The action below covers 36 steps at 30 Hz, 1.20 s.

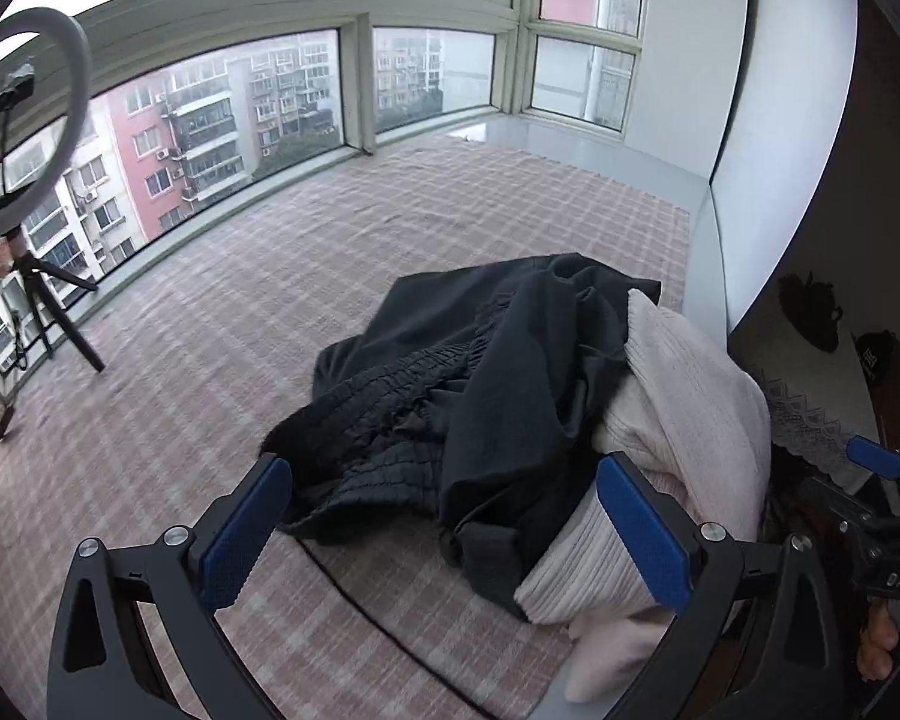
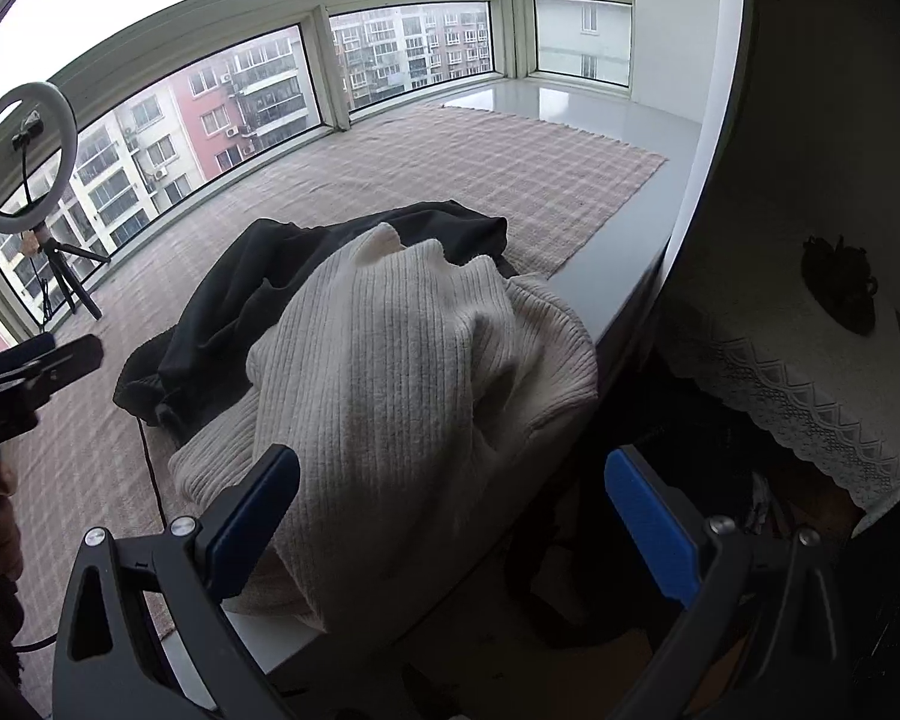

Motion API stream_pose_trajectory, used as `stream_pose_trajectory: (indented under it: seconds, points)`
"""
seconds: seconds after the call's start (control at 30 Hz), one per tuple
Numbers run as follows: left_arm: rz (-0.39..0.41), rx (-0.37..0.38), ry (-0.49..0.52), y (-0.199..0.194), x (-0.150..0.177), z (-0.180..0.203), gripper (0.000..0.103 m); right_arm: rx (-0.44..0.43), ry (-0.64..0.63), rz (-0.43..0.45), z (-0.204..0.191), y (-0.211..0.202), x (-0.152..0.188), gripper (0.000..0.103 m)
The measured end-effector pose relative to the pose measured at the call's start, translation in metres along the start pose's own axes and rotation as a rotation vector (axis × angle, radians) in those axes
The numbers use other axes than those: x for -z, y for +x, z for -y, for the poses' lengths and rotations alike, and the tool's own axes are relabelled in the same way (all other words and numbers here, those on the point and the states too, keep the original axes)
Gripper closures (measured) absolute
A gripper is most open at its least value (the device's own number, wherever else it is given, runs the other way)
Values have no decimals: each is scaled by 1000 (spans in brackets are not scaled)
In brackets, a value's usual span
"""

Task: Fold clothes
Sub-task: 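Move both tools toward the dark grey sweatpants on the cream sweater, then grasp the dark grey sweatpants with the left gripper and lift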

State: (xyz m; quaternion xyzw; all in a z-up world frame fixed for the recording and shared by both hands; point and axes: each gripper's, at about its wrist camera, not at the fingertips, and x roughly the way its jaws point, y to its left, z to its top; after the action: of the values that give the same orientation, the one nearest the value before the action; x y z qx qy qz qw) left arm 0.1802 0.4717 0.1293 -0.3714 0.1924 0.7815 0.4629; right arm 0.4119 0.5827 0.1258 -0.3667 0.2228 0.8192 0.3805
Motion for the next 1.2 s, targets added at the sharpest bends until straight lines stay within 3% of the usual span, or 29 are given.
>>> stream_pose_trajectory:
  seconds: [0.2,0.27,0.3,0.33,0.37,0.43,0.5,0.57,0.73,0.83,1.03,1.13,1.2]
  points:
    - [-106,-38,47,64,-12,24,2,-28,3,-28,10,12,1,0]
    - [-100,-25,39,65,-14,21,13,-37,16,-29,15,12,2,0]
    - [-92,-12,30,64,-16,18,34,-41,23,-29,17,12,2,0]
    - [-85,0,21,63,-17,15,74,-44,31,-29,19,12,2,0]
    - [-77,13,12,62,-19,12,89,-44,39,-31,21,13,1,0]
    - [-62,38,-5,60,-22,6,94,-44,54,-34,24,15,-1,0]
    - [-29,46,-27,52,-28,-4,96,-51,58,-25,25,15,-6,0]
    - [74,-8,-76,19,-45,-31,96,-67,42,-7,19,12,-14,0]
    - [287,-145,-300,-91,-73,-144,97,-128,-66,30,-17,12,-33,0]
    - [376,-265,-411,-165,-59,-212,97,-180,-122,9,-48,25,-40,0]
    - [431,-540,-504,-298,40,-285,97,-308,-264,6,-127,35,-50,0]
    - [401,-693,-579,-346,117,-311,97,-364,-361,7,-175,36,-49,0]
    - [338,-816,-629,-371,171,-324,96,-397,-408,-8,-206,40,-44,0]
